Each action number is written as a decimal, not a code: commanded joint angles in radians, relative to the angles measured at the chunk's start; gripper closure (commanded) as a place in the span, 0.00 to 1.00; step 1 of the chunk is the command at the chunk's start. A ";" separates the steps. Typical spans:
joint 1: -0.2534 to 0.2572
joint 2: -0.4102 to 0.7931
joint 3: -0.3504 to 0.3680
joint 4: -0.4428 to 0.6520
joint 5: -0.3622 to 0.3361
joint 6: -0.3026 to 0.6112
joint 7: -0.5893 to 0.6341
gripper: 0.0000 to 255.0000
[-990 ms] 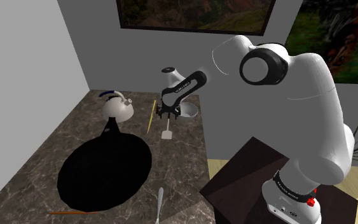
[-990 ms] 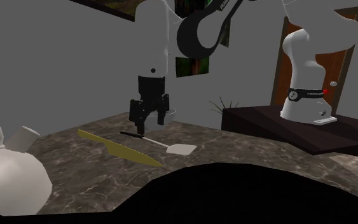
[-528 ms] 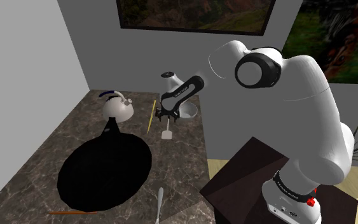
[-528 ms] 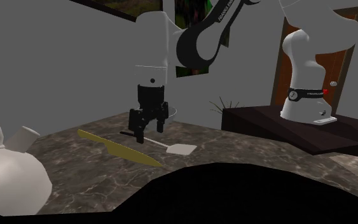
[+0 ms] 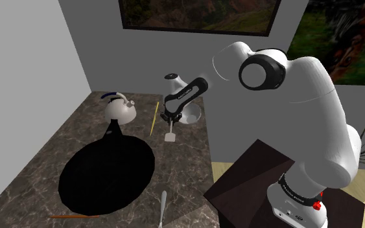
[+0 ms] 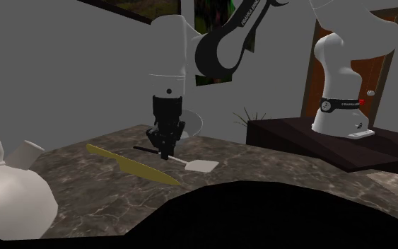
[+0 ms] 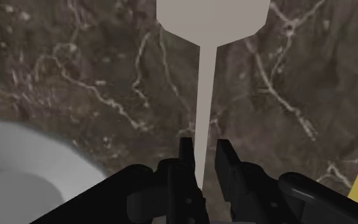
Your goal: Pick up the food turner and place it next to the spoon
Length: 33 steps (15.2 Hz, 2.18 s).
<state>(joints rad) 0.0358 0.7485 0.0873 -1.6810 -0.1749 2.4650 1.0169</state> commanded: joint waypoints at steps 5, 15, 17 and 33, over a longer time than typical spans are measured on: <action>-0.001 0.000 -0.002 -0.003 -0.001 0.001 0.000 1.00; -0.008 -0.082 0.009 -0.020 0.011 -0.064 -0.010 1.00; -0.010 -0.100 0.011 -0.021 0.014 -0.081 -0.013 1.00; 0.100 -0.324 0.049 -0.300 0.001 -0.036 0.158 1.00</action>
<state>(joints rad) 0.1208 0.4433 0.1326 -1.9433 -0.1697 2.4110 1.1492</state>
